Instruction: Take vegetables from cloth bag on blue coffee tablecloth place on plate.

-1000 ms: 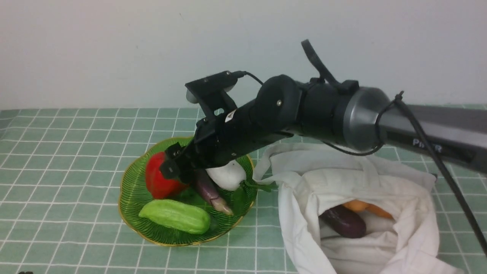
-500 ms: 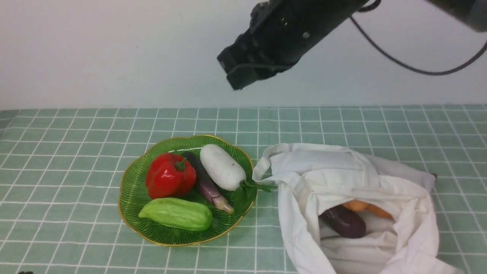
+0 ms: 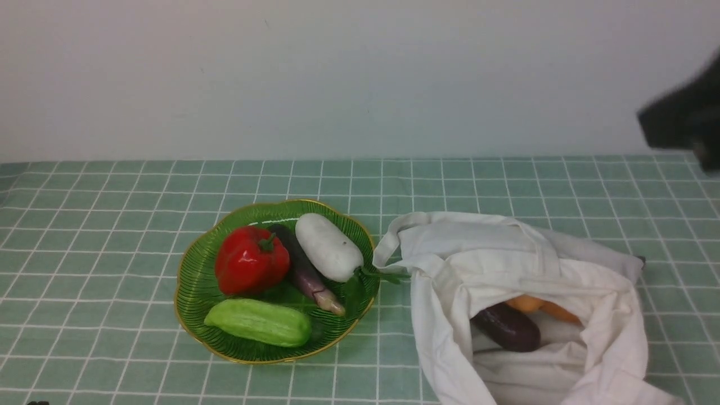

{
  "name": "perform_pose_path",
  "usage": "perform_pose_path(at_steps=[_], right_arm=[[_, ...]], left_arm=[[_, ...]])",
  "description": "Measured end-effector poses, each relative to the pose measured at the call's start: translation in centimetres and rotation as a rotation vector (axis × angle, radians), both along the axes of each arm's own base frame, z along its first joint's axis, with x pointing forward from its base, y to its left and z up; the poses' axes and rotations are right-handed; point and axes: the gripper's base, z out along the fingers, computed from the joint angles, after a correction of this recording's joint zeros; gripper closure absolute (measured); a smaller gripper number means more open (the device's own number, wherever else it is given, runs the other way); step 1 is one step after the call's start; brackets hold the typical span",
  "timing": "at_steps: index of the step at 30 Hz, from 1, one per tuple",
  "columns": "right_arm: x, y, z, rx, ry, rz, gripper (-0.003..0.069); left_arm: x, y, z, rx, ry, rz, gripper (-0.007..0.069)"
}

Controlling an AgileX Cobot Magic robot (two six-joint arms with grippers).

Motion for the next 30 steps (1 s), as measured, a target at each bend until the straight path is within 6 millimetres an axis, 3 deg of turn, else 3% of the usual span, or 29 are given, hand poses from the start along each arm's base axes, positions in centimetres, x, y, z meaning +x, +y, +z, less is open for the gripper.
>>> perform_pose_path(at_steps=[2, 8, 10, 15, 30], right_arm=[[-2.2, -1.5, -2.3, 0.078, -0.108, -0.007, 0.0673], [-6.0, -3.5, -11.2, 0.292, -0.357, 0.024, 0.0673], [-6.6, -3.8, -13.0, 0.33, -0.39, 0.028, 0.0673], [-6.7, -3.9, -14.0, 0.337, -0.393, 0.029, 0.0673], [-6.7, -3.8, -14.0, 0.343, -0.398, 0.029, 0.0673]], left_arm=[[0.0, 0.0, 0.0, 0.0, 0.0, 0.0, 0.0632], [0.0, 0.0, 0.0, 0.0, 0.0, 0.0, 0.0632], [0.0, 0.0, 0.0, 0.0, 0.0, 0.0, 0.0632], [0.0, 0.0, 0.0, 0.0, 0.0, 0.0, 0.0632], [0.0, 0.0, 0.0, 0.0, 0.0, 0.0, 0.0632]])
